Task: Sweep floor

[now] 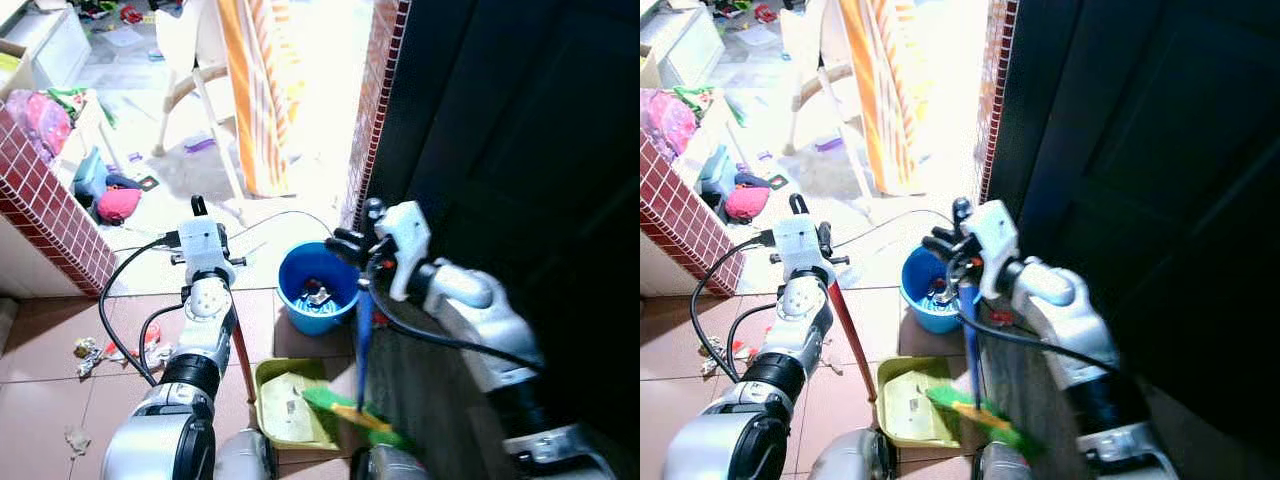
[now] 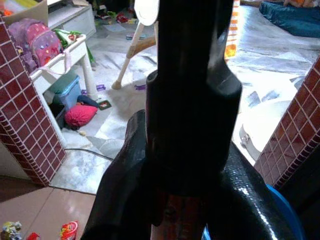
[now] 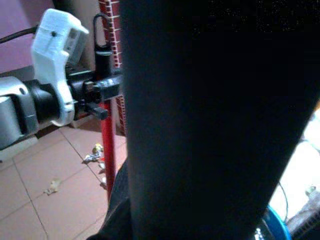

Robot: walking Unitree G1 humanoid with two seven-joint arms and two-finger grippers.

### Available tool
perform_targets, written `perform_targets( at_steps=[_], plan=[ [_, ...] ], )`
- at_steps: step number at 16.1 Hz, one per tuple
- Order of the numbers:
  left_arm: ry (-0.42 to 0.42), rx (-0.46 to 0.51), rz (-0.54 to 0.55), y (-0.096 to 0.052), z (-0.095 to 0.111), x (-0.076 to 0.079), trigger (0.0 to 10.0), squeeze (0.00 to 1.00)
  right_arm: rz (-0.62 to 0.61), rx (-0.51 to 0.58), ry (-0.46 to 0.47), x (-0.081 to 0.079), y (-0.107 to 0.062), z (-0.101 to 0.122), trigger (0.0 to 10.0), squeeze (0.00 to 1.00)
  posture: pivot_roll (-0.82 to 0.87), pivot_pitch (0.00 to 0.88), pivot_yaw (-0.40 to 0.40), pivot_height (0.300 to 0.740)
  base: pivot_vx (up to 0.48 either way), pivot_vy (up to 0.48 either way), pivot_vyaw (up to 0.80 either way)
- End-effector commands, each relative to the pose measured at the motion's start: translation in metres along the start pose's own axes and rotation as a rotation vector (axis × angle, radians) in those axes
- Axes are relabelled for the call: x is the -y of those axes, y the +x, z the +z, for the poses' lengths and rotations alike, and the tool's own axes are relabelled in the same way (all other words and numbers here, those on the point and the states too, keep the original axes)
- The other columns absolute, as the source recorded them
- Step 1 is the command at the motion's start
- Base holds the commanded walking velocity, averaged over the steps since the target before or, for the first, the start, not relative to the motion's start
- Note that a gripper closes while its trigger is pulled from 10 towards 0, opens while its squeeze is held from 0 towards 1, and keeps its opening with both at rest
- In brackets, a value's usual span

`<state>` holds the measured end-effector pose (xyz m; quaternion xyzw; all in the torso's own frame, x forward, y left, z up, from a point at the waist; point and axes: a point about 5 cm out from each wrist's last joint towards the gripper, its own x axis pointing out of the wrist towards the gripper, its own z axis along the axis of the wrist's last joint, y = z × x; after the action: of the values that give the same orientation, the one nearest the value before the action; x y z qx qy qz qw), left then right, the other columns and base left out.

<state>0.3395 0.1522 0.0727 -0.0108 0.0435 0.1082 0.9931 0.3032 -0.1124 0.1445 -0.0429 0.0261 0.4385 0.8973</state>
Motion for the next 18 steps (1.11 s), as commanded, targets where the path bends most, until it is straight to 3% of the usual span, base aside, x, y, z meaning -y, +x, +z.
perform_targets(
  at_steps=[1,2,5,8,10,13,17,18],
  plan=[
    [0.016,-0.035,-0.006,0.0,-0.005,0.001,10.0,0.0,-0.009,0.014,-0.027,0.01,-0.008,0.014,10.0,0.0,-0.11,0.108,0.005,0.74,0.0,0.0,0.0],
    [0.02,-0.037,-0.007,0.0,-0.005,0.001,10.0,0.0,-0.025,0.018,-0.059,0.017,-0.013,0.019,10.0,0.0,-0.11,0.105,0.007,0.74,0.0,0.0,0.0],
    [0.03,-0.044,-0.016,0.001,-0.006,0.003,10.0,0.0,-0.141,-0.026,-0.309,0.05,-0.027,0.035,10.0,0.0,-0.12,0.094,0.015,0.74,0.0,0.0,0.0],
    [0.032,-0.036,-0.019,0.001,-0.006,0.004,10.0,0.0,-0.324,0.064,-0.32,0.067,-0.028,0.038,10.0,0.0,-0.11,0.09,0.01,0.74,0.0,0.0,0.0],
    [0.032,-0.026,-0.013,0.001,-0.005,0.002,10.0,0.0,-0.43,0.13,-0.296,0.064,-0.019,0.029,10.0,0.0,-0.1,0.103,0.011,0.74,0.0,0.0,0.0],
    [0.055,0.06,-0.013,-0.001,0.004,0.001,10.0,0.0,-0.555,0.212,-0.289,0.045,0.006,0.025,10.0,0.0,-0.06,0.186,0.009,0.74,0.0,0.0,0.0],
    [0.058,0.09,-0.003,-0.008,0.007,-0.006,10.0,0.0,-0.522,0.234,-0.218,0.03,0.012,0.028,10.0,0.0,-0.05,0.266,0.012,0.74,0.0,0.0,0.0],
    [0.047,0.056,0.004,-0.012,0.001,-0.01,10.0,0.0,-0.468,0.147,-0.11,0.027,0.015,0.013,10.0,0.0,-0.05,0.278,0.016,0.74,0.0,0.0,0.0]
  ],
)
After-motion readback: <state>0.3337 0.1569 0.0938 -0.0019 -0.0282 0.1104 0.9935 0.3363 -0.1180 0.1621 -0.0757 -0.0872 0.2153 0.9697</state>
